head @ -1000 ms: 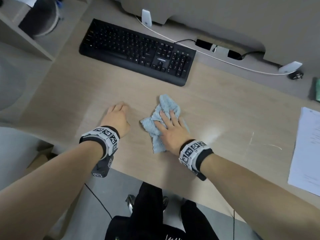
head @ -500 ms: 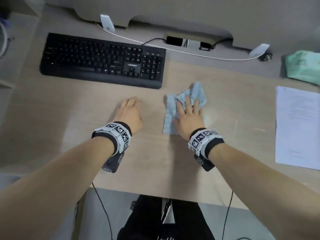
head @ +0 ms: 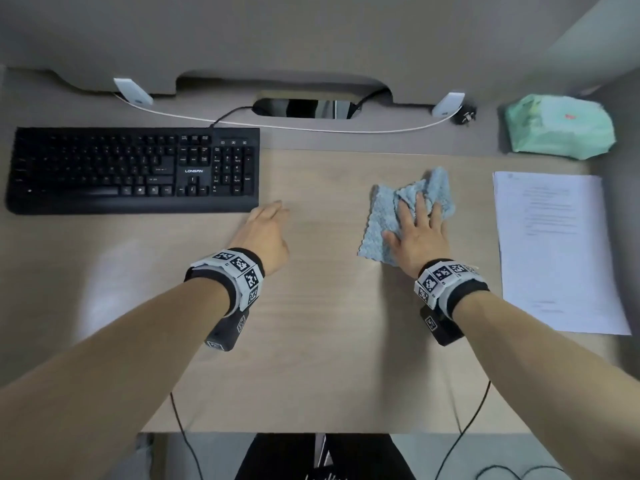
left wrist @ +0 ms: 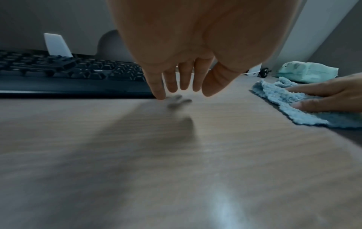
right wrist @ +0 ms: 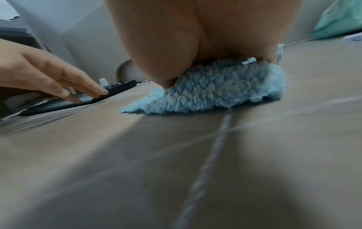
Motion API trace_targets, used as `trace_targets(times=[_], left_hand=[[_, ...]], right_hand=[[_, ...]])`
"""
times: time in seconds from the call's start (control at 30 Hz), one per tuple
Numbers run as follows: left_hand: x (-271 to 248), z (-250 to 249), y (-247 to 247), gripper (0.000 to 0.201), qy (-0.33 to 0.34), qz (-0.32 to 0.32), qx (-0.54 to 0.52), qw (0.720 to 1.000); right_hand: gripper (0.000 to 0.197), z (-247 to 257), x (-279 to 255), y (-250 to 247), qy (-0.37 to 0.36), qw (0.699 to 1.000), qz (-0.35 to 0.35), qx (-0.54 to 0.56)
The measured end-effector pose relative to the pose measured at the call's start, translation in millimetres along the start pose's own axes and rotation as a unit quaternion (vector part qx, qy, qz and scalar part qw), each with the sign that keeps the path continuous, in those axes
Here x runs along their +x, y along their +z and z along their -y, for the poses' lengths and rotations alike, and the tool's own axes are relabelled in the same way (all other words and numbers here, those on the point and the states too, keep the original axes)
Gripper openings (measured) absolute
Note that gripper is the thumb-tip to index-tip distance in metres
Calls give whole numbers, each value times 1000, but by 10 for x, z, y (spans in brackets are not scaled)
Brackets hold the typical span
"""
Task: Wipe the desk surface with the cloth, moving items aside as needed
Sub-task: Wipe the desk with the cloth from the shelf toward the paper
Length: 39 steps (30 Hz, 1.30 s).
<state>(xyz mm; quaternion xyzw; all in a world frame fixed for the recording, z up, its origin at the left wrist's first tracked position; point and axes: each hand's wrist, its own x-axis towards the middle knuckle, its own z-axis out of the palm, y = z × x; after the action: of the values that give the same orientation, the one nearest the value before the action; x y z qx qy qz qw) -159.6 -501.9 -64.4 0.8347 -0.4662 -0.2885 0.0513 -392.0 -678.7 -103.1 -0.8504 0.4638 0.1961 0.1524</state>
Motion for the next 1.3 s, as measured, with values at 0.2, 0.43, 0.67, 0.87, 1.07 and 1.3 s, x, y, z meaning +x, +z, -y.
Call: trace_targets(times=[0.2, 0.43, 0.67, 0.87, 1.07, 1.3], left_hand=[[221, -173, -8, 68, -4, 24, 28, 999], [265, -227, -25, 61, -35, 31, 67, 997], [335, -340, -115, 56, -50, 42, 93, 994], [278, -433, -65, 57, -60, 43, 95, 993], [273, -310, -21, 65, -19, 61, 133, 989], [233, -160, 49, 75, 48, 55, 148, 986]], right_hand=[[67, -49, 441, -253, 31, 999, -4, 19], [69, 521, 510, -299, -117, 992, 18, -38], [60, -13, 413, -282, -192, 981, 33, -22], [67, -363, 572, -394, 11, 999, -12, 38], [66, -59, 53, -136, -67, 996, -1, 64], [59, -397, -607, 398, 97, 988, -77, 91]])
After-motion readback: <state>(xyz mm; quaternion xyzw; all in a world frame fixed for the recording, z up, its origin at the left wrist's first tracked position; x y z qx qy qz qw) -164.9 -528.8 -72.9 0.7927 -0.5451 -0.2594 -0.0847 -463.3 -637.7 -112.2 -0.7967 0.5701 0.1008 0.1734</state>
